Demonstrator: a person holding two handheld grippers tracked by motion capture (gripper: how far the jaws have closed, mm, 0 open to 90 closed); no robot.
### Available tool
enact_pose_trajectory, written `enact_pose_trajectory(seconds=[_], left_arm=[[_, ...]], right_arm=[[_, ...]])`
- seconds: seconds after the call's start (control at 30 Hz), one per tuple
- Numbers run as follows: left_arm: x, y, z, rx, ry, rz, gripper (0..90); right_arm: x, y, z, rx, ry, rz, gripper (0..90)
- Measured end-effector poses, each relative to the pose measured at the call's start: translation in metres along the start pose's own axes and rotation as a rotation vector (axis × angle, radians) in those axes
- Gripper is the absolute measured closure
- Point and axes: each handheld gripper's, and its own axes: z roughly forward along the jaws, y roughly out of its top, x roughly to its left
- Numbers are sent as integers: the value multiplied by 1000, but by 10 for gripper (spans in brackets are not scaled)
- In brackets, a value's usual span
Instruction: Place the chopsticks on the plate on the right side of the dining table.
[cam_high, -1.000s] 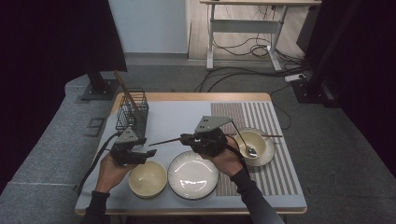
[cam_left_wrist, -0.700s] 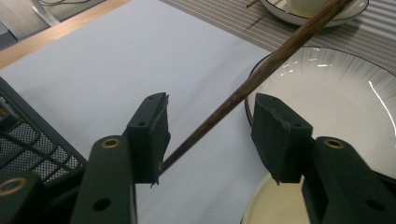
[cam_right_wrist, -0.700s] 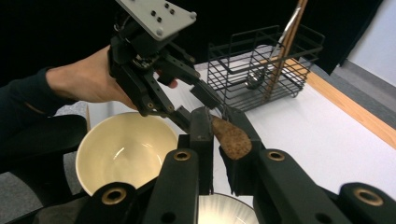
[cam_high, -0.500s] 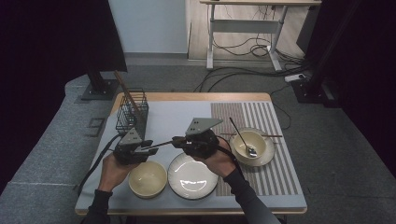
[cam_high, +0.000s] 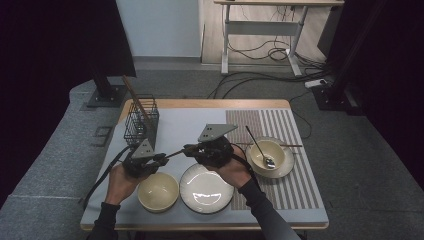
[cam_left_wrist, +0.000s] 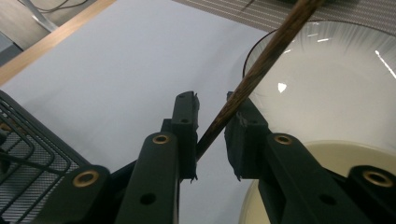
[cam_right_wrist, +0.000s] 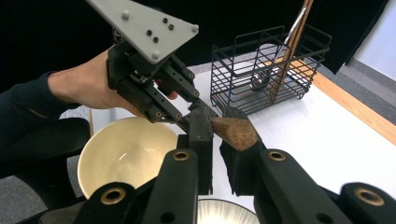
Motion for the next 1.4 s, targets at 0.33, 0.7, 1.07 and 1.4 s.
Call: enact_pose_trajectory(seconds=[0.33, 0.7, 1.07, 1.4], left_arm=[[-5, 1, 1, 27, 11, 89, 814], [-7, 7, -1, 49, 17, 139, 860], [0, 11, 1, 73, -15, 112, 859], [1, 11, 5, 80, -58, 93, 858]], right_arm=[[-12, 3, 4, -11, -15, 61, 796], [-30, -1, 9, -10, -96, 145, 703], [-35, 5, 8, -2, -196, 125, 406], [-34, 24, 17, -15, -293, 79, 318]])
